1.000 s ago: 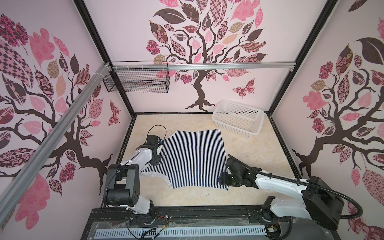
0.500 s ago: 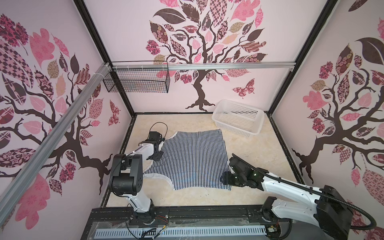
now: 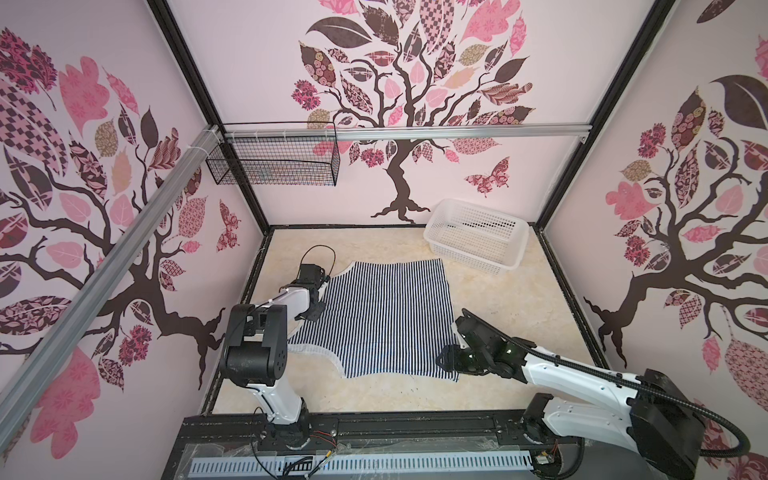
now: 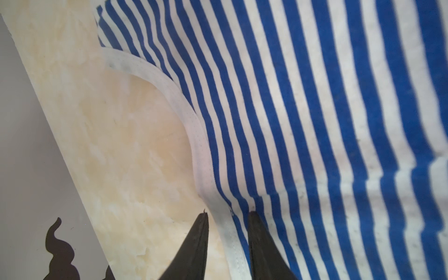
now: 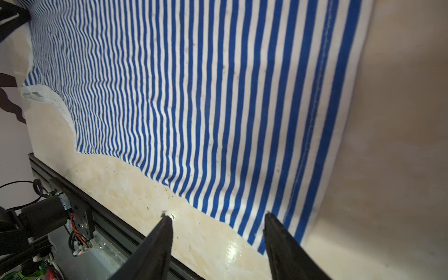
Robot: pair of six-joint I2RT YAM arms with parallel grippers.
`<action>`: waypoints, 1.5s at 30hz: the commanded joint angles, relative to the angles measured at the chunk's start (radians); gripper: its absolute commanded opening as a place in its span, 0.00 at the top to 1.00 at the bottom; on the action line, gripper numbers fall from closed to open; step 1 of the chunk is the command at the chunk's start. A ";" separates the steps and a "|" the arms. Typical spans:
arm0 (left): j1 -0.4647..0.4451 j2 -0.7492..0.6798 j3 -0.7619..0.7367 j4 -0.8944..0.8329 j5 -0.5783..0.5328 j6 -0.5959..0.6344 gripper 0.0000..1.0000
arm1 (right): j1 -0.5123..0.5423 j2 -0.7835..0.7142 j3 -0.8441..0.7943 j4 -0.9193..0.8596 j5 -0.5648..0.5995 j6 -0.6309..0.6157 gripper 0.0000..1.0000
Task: Fold and stack the tank tops
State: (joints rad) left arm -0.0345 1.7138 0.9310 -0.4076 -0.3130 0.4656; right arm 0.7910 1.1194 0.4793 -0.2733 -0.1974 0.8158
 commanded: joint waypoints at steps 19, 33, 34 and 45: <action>0.002 -0.423 -0.076 -0.175 0.095 -0.043 0.65 | 0.004 -0.050 0.080 -0.160 0.106 0.002 0.36; -0.114 -0.905 -0.278 -0.340 0.175 -0.011 0.55 | 0.004 -0.146 0.074 -0.176 0.182 0.002 0.16; -0.116 -0.928 -0.273 -0.368 0.186 -0.028 0.50 | 0.005 -0.143 0.077 -0.174 0.187 -0.001 0.12; -0.113 -0.992 -0.227 -0.486 0.214 -0.022 0.07 | 0.004 -0.142 0.099 -0.210 0.257 -0.011 0.00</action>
State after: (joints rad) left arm -0.1467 0.7090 0.6804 -0.8452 -0.1135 0.4007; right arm 0.7910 0.9787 0.5545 -0.4416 0.0135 0.8104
